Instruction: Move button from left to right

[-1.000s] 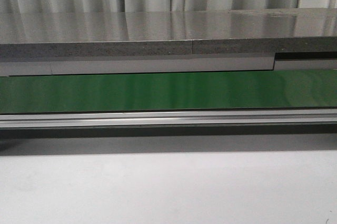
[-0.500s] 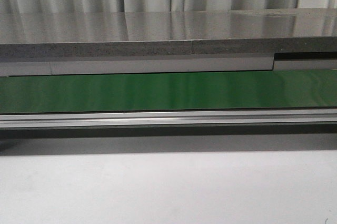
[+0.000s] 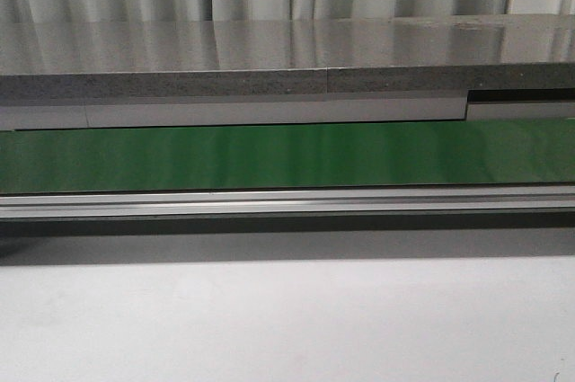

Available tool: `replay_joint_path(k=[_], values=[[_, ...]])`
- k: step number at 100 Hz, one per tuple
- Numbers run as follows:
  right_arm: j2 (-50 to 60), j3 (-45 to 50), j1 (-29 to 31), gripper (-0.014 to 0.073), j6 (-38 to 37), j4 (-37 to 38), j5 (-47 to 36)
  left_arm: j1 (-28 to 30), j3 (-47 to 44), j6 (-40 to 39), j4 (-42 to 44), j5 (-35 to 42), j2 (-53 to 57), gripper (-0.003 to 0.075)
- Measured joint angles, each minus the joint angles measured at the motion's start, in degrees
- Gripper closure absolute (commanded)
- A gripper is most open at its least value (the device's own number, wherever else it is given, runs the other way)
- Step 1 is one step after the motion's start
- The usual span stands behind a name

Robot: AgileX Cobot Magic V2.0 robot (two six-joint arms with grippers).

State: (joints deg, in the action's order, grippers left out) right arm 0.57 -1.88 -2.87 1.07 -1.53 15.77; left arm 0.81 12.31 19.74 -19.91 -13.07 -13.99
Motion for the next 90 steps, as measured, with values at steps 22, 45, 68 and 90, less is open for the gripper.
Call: replay_joint_path(k=[22,45,68,90], values=[[0.00,2.70,0.00,0.0662,-0.12,0.00,-3.88,0.00,0.00,0.00,0.00,0.00,0.00,0.0741],[0.00,3.51,0.00,0.0662,-0.14,0.00,-5.90,0.00,0.00,0.00,0.00,0.00,0.00,0.0741],[0.00,3.51,0.00,0.0662,-0.24,0.00,-6.16,0.00,0.00,0.00,0.00,0.00,0.00,0.0741],[0.00,3.51,0.00,0.0662,-0.24,0.00,-6.26,0.00,0.00,0.00,0.00,0.00,0.00,0.0741]])
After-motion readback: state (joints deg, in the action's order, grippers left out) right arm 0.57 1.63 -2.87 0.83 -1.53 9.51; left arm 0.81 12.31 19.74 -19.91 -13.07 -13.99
